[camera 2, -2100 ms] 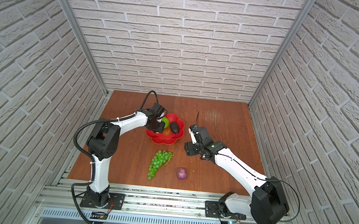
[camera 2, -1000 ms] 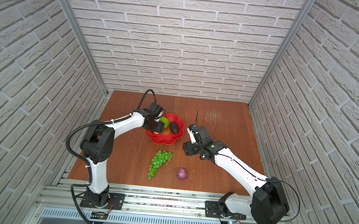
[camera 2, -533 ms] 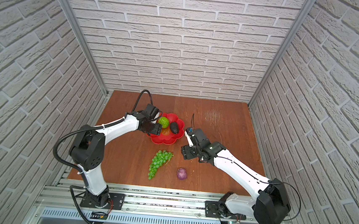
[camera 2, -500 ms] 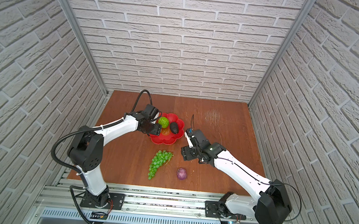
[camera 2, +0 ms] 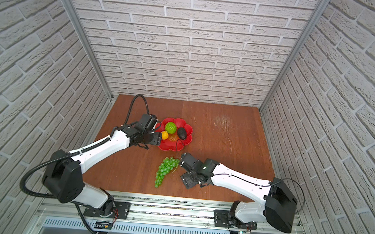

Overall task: Place and organize the fake fruits in the fruit bowl
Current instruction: 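Move the right gripper down to the purple fruit while the left draws back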

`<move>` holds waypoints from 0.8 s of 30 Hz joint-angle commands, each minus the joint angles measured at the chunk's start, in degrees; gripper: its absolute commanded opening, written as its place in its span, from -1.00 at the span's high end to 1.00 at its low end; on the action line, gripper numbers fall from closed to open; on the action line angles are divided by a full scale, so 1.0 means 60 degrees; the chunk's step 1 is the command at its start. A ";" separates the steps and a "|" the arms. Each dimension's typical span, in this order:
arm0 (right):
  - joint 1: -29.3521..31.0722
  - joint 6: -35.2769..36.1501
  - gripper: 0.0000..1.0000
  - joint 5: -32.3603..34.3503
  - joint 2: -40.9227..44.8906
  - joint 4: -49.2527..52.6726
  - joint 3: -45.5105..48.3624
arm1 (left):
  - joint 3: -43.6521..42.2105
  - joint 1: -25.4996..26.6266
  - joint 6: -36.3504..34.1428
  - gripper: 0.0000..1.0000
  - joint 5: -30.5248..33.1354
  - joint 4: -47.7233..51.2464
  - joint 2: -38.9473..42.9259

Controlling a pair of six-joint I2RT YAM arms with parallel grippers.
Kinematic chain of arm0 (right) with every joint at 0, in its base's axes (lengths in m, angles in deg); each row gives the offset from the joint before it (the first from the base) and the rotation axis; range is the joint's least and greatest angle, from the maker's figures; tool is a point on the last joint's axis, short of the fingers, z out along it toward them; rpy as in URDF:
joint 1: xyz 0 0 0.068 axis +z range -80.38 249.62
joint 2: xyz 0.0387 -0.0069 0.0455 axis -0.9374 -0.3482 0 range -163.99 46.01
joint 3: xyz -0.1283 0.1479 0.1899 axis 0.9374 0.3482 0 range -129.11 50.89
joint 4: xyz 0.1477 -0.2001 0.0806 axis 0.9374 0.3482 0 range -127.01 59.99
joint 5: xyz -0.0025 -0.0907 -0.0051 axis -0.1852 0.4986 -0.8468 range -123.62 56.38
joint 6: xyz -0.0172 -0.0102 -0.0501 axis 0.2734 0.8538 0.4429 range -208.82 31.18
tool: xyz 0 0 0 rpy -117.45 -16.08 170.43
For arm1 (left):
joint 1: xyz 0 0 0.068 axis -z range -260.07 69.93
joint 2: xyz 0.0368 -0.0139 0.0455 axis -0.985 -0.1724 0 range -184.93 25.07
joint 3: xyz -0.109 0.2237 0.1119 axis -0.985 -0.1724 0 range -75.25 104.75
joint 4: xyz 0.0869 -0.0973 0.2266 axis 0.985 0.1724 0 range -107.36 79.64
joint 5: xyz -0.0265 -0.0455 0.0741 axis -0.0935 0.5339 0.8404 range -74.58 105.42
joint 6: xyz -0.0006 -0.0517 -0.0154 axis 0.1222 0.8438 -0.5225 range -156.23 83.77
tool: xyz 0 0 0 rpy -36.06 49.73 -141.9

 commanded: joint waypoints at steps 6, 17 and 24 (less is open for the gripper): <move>0.1077 -0.0673 -0.57 0.0977 -0.1272 0.0315 -0.0761 | -0.0118 -0.0015 0.0046 -0.53 0.0236 -0.0304 0.0067; 0.1071 -0.0455 -0.54 0.1801 -0.1961 0.0409 -0.0885 | -0.0290 -0.0086 0.0088 -0.53 0.0246 -0.0342 0.0233; 0.1063 -0.0466 -0.49 0.1939 -0.1944 0.0396 -0.0865 | -0.0411 -0.0085 0.0119 -0.53 0.0281 -0.0429 0.0372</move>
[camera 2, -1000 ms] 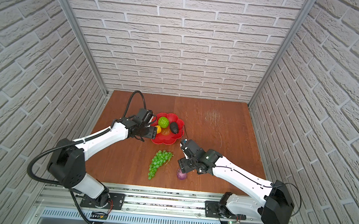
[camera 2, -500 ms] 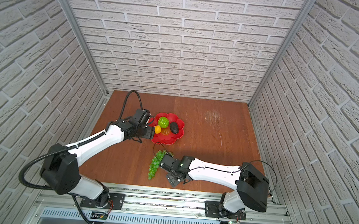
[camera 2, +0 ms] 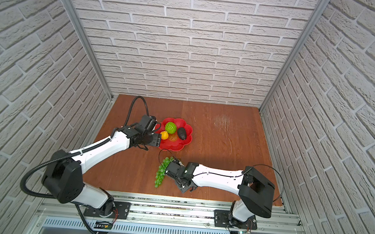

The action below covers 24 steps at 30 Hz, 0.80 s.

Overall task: Place and organize the fake fruits in the fruit bowl
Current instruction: 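Move the right gripper down to the purple fruit while the left draws back, then close the right gripper on the purple fruit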

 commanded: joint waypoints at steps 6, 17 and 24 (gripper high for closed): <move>0.0002 0.0000 -0.47 0.0349 -0.0017 0.0238 -0.0135 | -0.0152 -0.0077 0.0126 -0.54 0.0118 -0.0360 0.0287; -0.0299 0.0002 -0.60 -0.0104 0.0699 0.0163 0.0391 | -0.0197 -0.0092 0.0126 -0.54 0.0100 -0.0389 0.0219; -0.0651 0.0244 -0.55 -0.0767 0.0425 -0.0205 0.0660 | -0.0238 -0.0090 0.0170 -0.54 0.0036 -0.0462 0.0263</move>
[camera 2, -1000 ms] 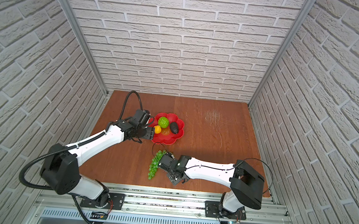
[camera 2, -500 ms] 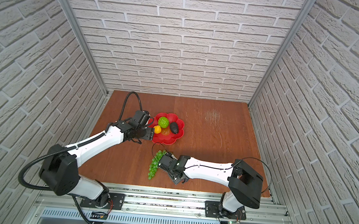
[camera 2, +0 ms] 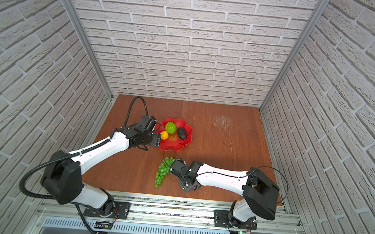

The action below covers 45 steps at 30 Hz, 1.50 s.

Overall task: Place and organize the fake fruits in the fruit bowl
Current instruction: 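Close the right gripper on the purple fruit, then lift the purple fruit with the right gripper and carry it over the bowl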

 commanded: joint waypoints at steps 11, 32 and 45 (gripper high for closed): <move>-0.0534 0.0123 -0.42 -0.1299 0.0009 -0.0950 0.0728 | -0.0220 -0.0062 0.0133 -0.53 0.0128 -0.0388 0.0271; -0.0544 0.0125 -0.43 -0.1246 0.0000 -0.0909 0.0897 | -0.0222 -0.0070 0.0148 -0.53 0.0134 -0.0392 0.0122; -0.0546 0.0267 -0.11 -0.1188 0.0113 -0.0759 0.0810 | -0.0124 -0.0068 0.0141 -0.53 0.0141 -0.0377 0.0028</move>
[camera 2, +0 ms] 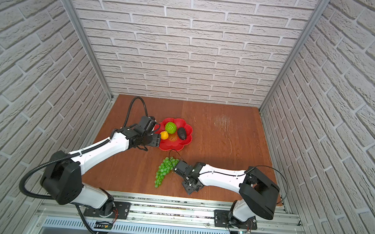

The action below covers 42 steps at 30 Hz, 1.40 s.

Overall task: Place and organize the fake fruits in the fruit bowl
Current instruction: 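Lift the purple fruit with the right gripper and carry it over the bowl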

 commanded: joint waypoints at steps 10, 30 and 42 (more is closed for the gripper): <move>-0.0431 0.1081 0.09 0.0185 0.0427 0.1579 -0.1838 | 0.0019 -0.0062 -0.0008 -0.53 0.0323 -0.0219 0.0135; -0.2794 0.3679 0.08 -0.1019 -0.4854 0.1243 -0.9463 | -0.0386 -0.0394 0.0043 -0.54 0.0685 0.0138 0.1107; -0.2833 0.3887 0.07 -0.0716 -0.6268 0.1290 -1.0269 | -0.0516 -0.0451 0.0158 -0.54 0.0749 0.0414 0.1331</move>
